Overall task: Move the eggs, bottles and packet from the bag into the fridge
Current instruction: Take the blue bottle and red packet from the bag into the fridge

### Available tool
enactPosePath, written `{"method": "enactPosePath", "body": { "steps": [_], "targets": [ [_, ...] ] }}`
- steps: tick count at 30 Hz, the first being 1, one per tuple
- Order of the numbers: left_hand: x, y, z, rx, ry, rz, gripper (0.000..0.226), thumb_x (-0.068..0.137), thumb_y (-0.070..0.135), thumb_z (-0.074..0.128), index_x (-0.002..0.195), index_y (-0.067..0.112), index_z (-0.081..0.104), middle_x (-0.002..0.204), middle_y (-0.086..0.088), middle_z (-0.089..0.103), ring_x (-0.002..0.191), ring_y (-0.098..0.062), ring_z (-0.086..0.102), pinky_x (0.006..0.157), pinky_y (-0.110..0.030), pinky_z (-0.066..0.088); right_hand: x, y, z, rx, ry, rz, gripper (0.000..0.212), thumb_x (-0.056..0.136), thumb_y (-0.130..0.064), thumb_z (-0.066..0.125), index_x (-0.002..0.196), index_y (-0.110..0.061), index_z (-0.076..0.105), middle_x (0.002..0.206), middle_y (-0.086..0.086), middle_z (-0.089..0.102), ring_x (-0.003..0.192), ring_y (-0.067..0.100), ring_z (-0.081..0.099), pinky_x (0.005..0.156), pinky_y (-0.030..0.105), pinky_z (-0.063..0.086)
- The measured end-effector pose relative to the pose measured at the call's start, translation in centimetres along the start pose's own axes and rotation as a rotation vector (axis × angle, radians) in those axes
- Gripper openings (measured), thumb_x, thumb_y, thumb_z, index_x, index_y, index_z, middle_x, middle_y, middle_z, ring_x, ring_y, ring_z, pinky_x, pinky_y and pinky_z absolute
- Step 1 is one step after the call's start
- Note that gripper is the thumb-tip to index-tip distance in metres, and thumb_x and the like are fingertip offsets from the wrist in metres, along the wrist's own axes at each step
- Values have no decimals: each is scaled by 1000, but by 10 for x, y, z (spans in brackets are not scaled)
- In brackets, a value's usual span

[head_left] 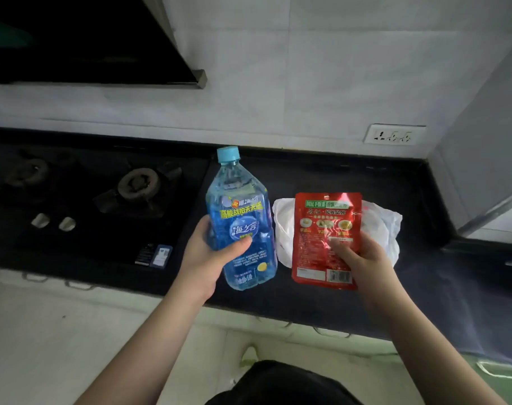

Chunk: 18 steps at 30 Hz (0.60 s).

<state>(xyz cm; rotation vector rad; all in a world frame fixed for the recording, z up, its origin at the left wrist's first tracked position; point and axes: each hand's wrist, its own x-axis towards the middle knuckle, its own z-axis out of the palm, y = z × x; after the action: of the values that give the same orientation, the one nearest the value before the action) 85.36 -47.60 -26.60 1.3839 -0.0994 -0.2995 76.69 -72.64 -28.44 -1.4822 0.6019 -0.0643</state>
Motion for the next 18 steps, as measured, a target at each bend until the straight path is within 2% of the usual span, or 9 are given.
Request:
{"method": "enactPosePath", "body": {
  "steps": [3, 6, 8, 9, 11, 14, 16, 18],
  "targets": [
    [-27, -5, 5, 85, 160, 40, 68, 53, 19, 89, 113, 14, 58, 107, -5, 72, 99, -22, 71, 74, -30, 57, -4, 2, -5, -78, -70, -27, 32, 85, -40, 66, 116, -31, 58, 106, -7, 72, 87, 12, 72, 78, 42, 60],
    [-56, -12, 1, 184, 347, 73, 70, 48, 31, 91, 110, 23, 57, 110, -2, 70, 102, -20, 69, 82, -38, 56, -6, 6, -2, -121, -148, -46, 24, 86, -38, 65, 109, -35, 57, 102, -10, 72, 85, 10, 72, 75, 38, 60],
    [-75, -14, -6, 227, 440, 80, 72, 48, 32, 92, 110, 25, 56, 111, 1, 69, 103, -17, 68, 83, -37, 56, -10, 7, 6, -132, -205, -48, 20, 87, -36, 64, 106, -37, 56, 99, -12, 71, 82, 7, 71, 67, 30, 59],
    [-85, -14, -9, 239, 481, 82, 72, 49, 29, 92, 110, 26, 55, 110, 3, 69, 102, -14, 68, 81, -34, 56, -13, 7, 11, -148, -237, -55, 20, 88, -36, 63, 106, -37, 55, 97, -15, 71, 80, 4, 71, 63, 24, 57],
    [-104, -11, -17, 279, 558, 91, 68, 51, 25, 91, 109, 28, 54, 106, 9, 70, 98, -9, 68, 77, -28, 55, -18, 8, 23, -191, -306, -65, 21, 88, -38, 62, 108, -38, 55, 98, -16, 71, 81, 3, 71, 63, 22, 54],
    [-133, -7, -34, 350, 659, 90, 69, 48, 37, 91, 106, 34, 54, 104, 13, 69, 97, -7, 68, 78, -32, 56, -26, 10, 43, -266, -408, -88, 22, 89, -42, 60, 110, -40, 55, 101, -19, 69, 83, 2, 70, 64, 19, 51],
    [-154, -6, -45, 358, 717, 85, 71, 46, 43, 90, 107, 33, 54, 106, 10, 70, 97, -10, 68, 78, -37, 57, -32, 11, 58, -275, -474, -97, 28, 90, -42, 59, 117, -37, 55, 104, -18, 70, 85, 2, 70, 62, 16, 50],
    [-176, -4, -55, 341, 784, 89, 73, 45, 42, 89, 109, 29, 55, 106, 8, 70, 96, -12, 69, 76, -35, 58, -41, 13, 75, -269, -545, -96, 31, 89, -41, 60, 119, -33, 55, 104, -15, 71, 85, 3, 70, 64, 18, 54]
  ]
}}
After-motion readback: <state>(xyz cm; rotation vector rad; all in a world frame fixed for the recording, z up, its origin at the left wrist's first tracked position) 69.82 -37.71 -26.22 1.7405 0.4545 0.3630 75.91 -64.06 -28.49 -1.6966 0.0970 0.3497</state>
